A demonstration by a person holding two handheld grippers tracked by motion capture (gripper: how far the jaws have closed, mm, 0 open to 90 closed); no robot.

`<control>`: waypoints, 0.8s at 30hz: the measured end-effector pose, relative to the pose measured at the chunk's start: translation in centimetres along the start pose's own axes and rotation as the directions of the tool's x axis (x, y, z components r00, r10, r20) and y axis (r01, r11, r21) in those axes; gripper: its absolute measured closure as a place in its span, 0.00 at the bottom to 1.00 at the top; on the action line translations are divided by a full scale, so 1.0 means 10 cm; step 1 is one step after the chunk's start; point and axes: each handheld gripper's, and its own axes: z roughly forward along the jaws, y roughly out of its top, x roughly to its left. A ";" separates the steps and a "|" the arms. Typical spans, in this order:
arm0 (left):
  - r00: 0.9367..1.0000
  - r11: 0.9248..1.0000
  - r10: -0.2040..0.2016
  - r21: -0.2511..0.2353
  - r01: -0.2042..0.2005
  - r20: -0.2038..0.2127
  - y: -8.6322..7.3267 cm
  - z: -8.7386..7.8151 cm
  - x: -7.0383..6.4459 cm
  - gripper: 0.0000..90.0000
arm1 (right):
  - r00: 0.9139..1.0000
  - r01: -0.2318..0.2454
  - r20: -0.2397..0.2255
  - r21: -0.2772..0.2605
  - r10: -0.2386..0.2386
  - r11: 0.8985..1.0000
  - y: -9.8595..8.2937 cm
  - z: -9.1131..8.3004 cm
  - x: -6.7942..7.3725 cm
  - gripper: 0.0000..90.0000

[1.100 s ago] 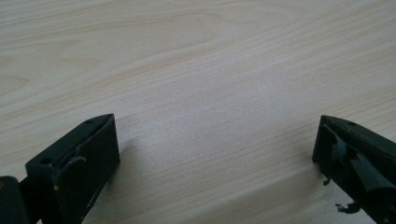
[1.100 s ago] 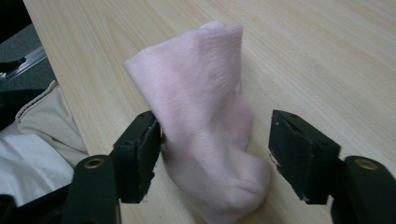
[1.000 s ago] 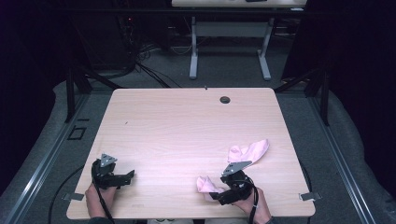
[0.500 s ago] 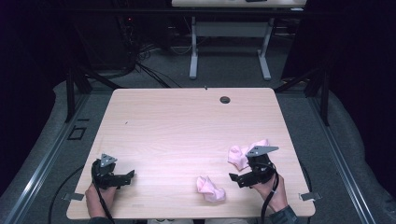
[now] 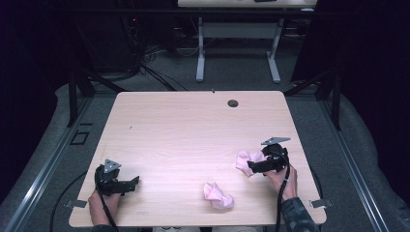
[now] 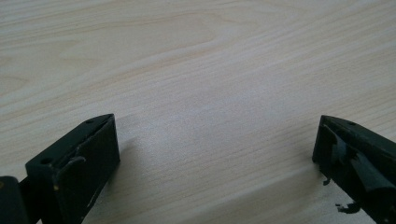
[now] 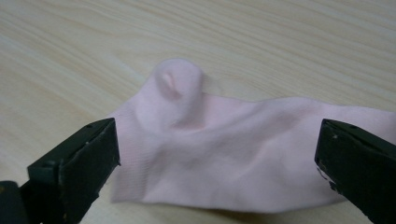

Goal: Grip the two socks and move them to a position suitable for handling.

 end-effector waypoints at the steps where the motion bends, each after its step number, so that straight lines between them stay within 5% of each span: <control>1: 1.000 1.000 0.000 0.000 0.000 0.000 0.00 0.00 0.00 0.00 | 1.000 0.001 0.015 0.005 -0.001 1.000 0.01 0.02 -0.02 0.00; 7: 1.000 1.000 0.000 0.000 0.000 0.000 0.00 0.00 0.00 0.00 | 0.999 -0.029 0.026 0.052 0.028 0.998 -0.01 0.18 -0.13 0.02; 16: 1.000 1.000 0.000 0.000 0.000 0.000 0.00 0.00 0.00 0.00 | 0.999 -0.015 0.048 0.066 0.012 0.998 -0.05 0.21 -0.12 0.25; 23: 1.000 1.000 0.000 0.000 0.000 0.000 0.00 0.00 0.00 0.00 | 0.999 0.005 0.035 0.034 -0.006 0.999 -0.09 0.15 -0.09 0.59; 24: 1.000 1.000 0.001 0.000 -0.001 0.000 0.00 0.00 0.00 0.00 | 1.000 0.004 0.031 0.023 -0.005 1.000 -0.10 0.14 -0.09 0.70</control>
